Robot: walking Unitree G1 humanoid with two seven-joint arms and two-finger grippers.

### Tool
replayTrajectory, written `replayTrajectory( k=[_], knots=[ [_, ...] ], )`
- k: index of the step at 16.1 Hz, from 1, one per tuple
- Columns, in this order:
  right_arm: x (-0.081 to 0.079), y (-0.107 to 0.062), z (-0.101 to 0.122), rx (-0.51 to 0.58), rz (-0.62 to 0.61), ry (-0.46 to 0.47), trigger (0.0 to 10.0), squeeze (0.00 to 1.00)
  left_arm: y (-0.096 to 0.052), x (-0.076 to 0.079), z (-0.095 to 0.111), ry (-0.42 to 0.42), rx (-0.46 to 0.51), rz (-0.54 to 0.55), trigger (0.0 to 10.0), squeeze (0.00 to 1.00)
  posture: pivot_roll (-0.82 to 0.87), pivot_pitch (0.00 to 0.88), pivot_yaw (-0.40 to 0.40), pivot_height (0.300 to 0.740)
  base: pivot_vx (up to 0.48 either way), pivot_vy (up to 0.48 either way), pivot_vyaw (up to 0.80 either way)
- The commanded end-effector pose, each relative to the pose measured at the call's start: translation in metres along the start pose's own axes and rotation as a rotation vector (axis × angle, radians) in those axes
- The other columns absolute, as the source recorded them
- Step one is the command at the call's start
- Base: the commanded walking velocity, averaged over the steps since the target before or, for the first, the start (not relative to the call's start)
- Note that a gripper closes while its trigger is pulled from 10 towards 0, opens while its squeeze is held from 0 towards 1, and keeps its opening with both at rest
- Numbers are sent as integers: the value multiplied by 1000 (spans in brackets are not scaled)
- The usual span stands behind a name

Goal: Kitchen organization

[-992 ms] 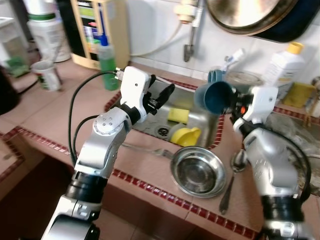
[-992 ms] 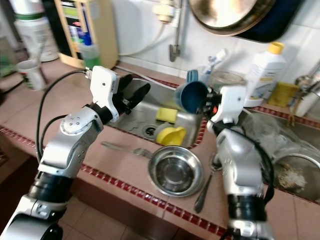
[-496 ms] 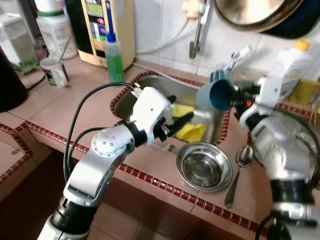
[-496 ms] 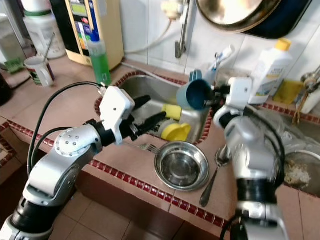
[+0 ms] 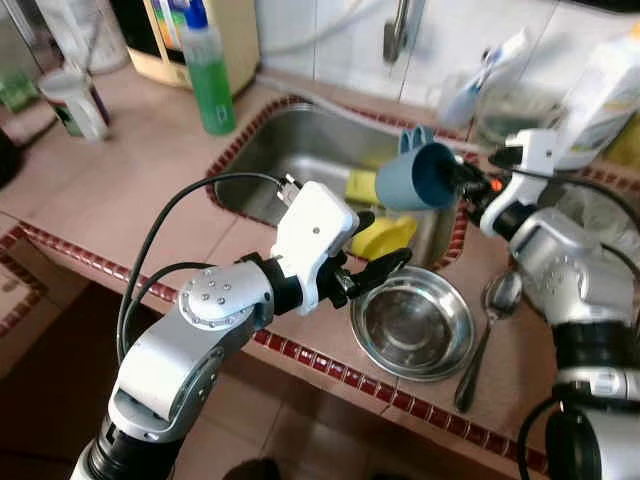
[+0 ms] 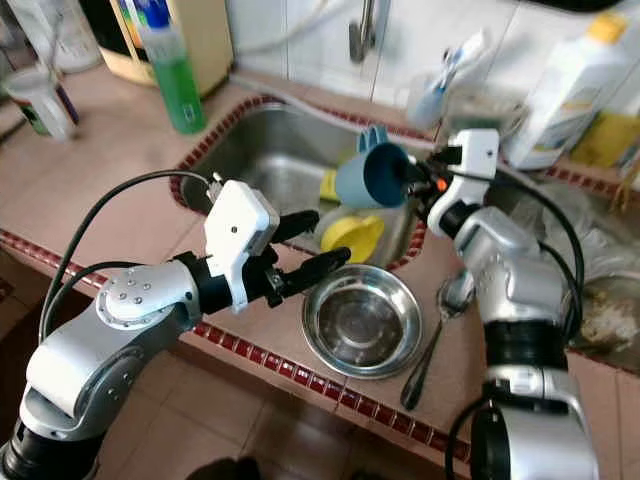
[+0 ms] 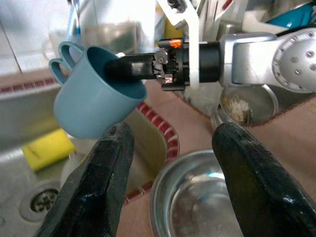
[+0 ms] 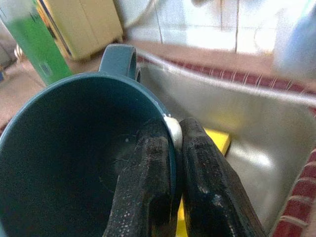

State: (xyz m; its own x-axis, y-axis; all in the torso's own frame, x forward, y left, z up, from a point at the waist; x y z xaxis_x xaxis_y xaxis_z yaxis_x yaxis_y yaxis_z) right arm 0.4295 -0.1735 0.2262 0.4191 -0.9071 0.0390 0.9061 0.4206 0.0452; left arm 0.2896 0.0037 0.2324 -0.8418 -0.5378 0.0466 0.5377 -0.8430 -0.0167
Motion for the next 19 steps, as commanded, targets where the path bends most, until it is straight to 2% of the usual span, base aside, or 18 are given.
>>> replayTrajectory(
  k=[1, 5, 9, 10, 11, 12, 19],
  knots=[
    [2, 2, 0, -15, 24, 10, 10000, 0, -2, 5, -5, 1, -25, -15, 10000, 0, -30, 325, -1, 740, 0, 0, 0],
    [4, 7, -2, -40, 64, 23, 10000, 0, -3, 3, -2, -2, -35, -7, 10000, 0, -28, 346, -4, 740, 0, 0, 0],
    [-4, 14, -11, -91, 129, 41, 10000, 0, -2, 3, 0, -17, -28, 10, 10000, 0, -26, 348, -13, 740, 0, 0, 0],
    [-4, 17, -9, -85, 143, 48, 10000, 435, -3, 3, 2, -18, -23, 13, 10000, 0, -26, 347, -17, 740, 0, 0, 0],
    [-5, 18, -6, -76, 150, 55, 10000, 784, -3, 2, 2, -19, -21, 15, 10000, 0, -26, 345, -18, 740, 0, 0, 0],
    [-5, 18, -4, -65, 156, 60, 10000, 1000, -3, 2, 2, -20, -20, 18, 10000, 0, -26, 346, -19, 740, 0, 0, 0],
    [0, 21, 8, -26, 154, 63, 10000, 1000, -4, -3, 6, -6, -9, 41, 10000, 0, -14, 332, -20, 740, 0, 0, 0]
  ],
)
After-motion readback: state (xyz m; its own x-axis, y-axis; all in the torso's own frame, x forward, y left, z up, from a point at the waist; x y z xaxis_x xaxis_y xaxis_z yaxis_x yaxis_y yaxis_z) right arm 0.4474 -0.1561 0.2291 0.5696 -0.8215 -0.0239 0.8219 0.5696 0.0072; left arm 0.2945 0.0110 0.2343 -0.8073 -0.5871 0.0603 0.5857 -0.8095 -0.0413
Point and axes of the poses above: a point about 5 cm out from each wrist's last joint towards the gripper, its own y axis pointing out of the wrist towards the gripper, its own z axis along the axis of the wrist's last joint, x = y × z, the point moved 6 cm from there along y, pointing out of the wrist towards the gripper, and after that the axes turned 12 degrees about -y, right-handed, at the moved point
